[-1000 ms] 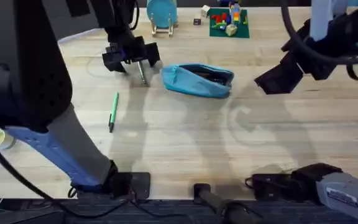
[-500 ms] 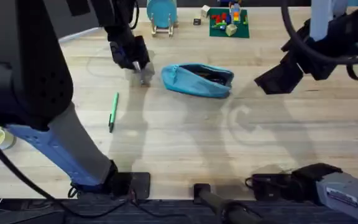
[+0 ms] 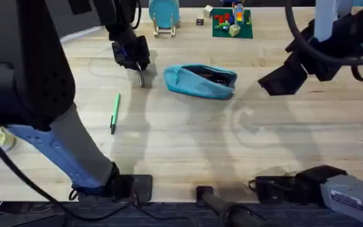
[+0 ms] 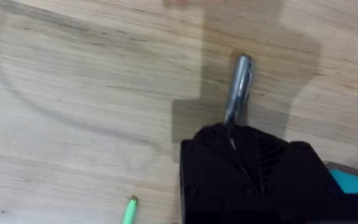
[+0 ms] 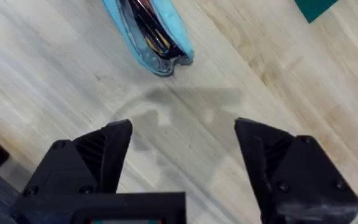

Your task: Unzip the bag, pick up the pens from the table one at a time and place them inside, then zip the bag closed.

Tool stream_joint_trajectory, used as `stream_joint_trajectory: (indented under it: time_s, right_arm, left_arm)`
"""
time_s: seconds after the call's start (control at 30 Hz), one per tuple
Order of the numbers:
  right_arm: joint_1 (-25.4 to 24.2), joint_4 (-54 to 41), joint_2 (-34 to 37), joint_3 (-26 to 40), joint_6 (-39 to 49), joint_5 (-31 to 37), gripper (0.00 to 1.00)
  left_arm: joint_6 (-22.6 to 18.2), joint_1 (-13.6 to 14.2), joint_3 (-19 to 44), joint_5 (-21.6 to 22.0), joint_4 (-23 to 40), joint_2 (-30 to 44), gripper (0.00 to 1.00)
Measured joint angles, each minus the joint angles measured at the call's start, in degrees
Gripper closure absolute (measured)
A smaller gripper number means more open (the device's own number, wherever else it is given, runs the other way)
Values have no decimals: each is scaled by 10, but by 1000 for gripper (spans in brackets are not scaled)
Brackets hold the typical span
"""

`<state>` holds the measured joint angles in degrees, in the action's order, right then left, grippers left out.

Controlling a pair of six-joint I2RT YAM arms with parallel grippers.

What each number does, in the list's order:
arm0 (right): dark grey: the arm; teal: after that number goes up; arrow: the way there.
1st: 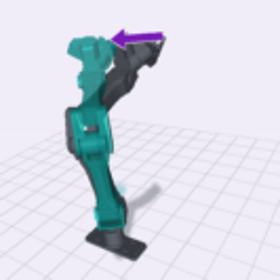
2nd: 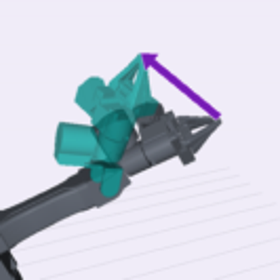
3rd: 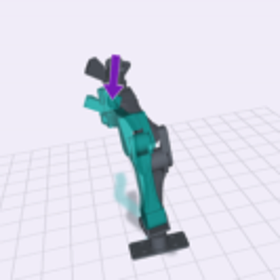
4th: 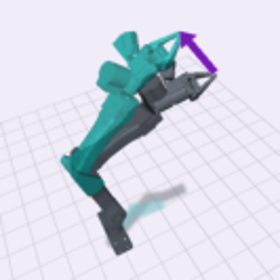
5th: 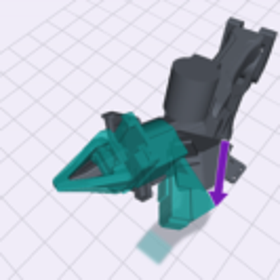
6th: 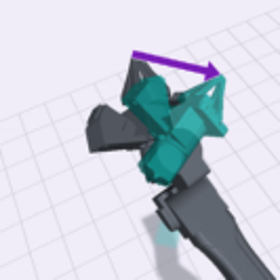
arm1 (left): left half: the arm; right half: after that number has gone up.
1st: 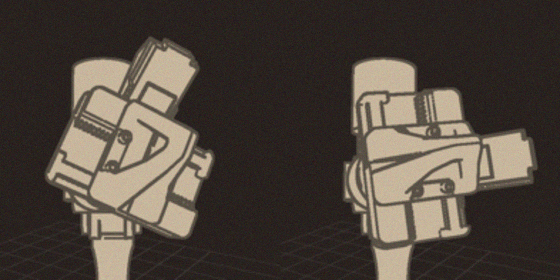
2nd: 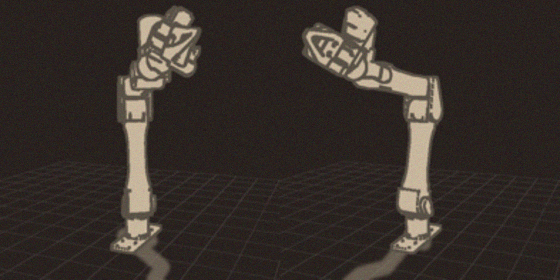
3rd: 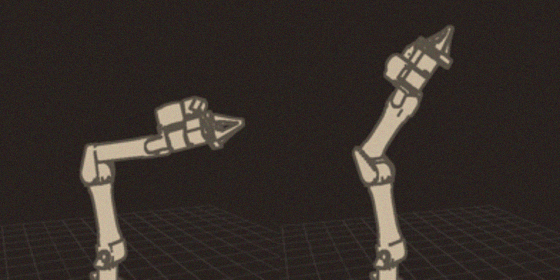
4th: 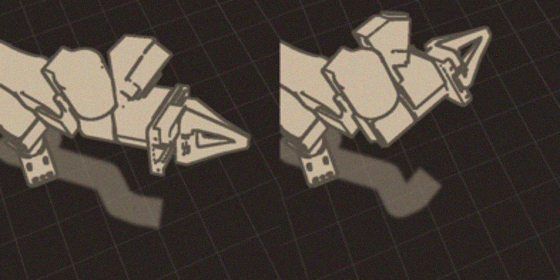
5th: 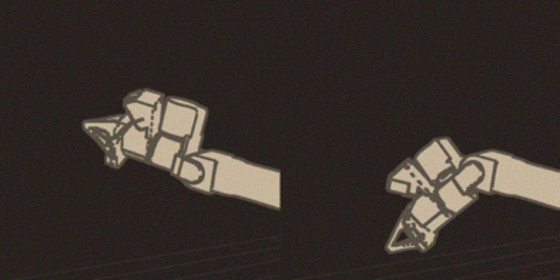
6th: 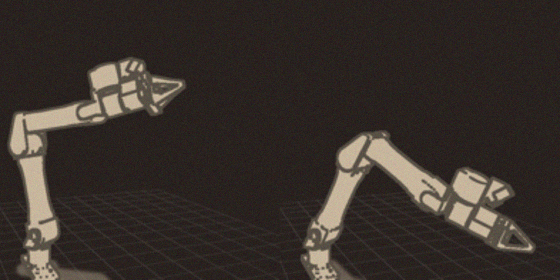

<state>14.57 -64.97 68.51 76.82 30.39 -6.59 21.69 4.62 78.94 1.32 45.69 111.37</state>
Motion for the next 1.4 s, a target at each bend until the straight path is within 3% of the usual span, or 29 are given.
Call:
stream_joint_trajectory:
  time_s: [0.3,0.7,1.13,1.4]
  right_arm:
    - [0,0,0,0,0,0,4]
    - [0,0,0,0,0,0,4]
    - [0,0,0,0,0,0,3]
    - [0,0,0,0,0,0,3]
  left_arm:
    - [-28,0,65,-1,60,5,959]
    - [-158,0,139,-3,172,-64,959]
    - [-283,0,140,-65,214,-187,959]
    - [-404,0,142,-163,248,-236,959]
